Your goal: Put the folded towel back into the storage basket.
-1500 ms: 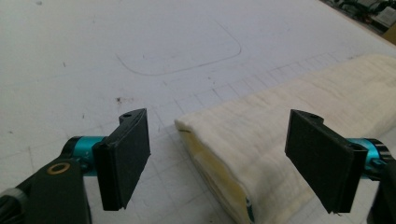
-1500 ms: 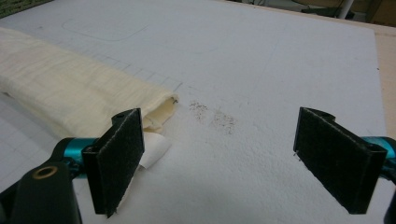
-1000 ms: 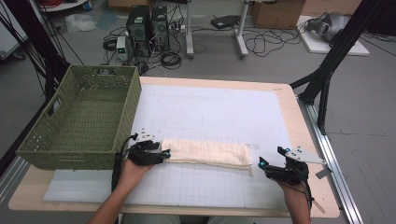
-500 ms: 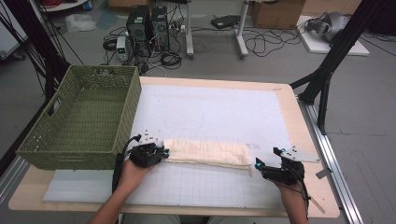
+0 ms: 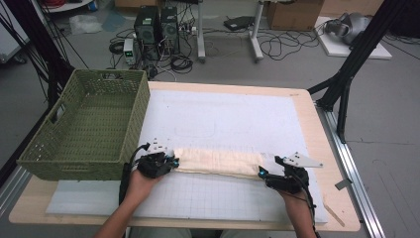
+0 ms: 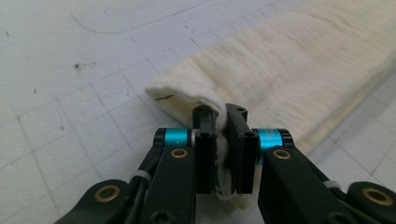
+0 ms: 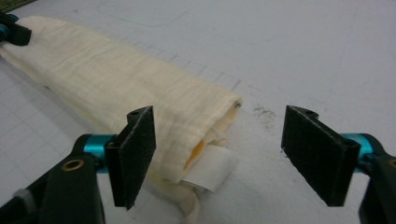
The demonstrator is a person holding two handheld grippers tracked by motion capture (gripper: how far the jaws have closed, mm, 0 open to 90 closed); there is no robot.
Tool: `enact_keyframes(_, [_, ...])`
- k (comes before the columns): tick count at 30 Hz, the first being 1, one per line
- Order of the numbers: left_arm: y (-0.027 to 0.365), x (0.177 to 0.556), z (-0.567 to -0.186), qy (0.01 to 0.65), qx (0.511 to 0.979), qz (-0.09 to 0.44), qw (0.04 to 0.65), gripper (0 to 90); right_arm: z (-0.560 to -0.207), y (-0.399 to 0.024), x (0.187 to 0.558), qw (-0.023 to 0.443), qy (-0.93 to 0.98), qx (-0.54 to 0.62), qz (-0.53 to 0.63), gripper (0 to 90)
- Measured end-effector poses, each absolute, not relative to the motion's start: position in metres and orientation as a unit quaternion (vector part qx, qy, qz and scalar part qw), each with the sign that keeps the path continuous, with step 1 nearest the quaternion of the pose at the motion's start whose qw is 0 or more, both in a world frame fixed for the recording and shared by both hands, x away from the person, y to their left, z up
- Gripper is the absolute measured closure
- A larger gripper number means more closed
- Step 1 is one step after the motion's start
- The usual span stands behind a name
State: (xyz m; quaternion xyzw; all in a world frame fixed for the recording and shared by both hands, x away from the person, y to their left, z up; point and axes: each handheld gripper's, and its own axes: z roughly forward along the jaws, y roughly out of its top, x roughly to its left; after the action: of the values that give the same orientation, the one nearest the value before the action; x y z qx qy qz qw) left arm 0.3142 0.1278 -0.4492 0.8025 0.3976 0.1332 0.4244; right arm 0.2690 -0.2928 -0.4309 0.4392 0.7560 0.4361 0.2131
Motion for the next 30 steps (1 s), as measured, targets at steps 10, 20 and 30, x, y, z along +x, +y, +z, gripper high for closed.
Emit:
enact_keyframes(10, [0.128,0.314,-0.450,0.398,0.801,0.132,0.428,82.2,-0.441,-0.281,0.275,0.192,0.774,0.442,0.410,45.4])
enact_keyframes(20, [0.129,0.314,-0.450,0.398,0.799,0.129,0.431,82.2,-0.447,-0.279,0.278,0.170,0.794,0.444,0.379,58.3])
enact_keyframes(30, [0.131,0.313,-0.450,0.394,0.802,0.127,0.430,82.3,-0.447,-0.281,0.274,0.162,0.802,0.434,0.377,59.9])
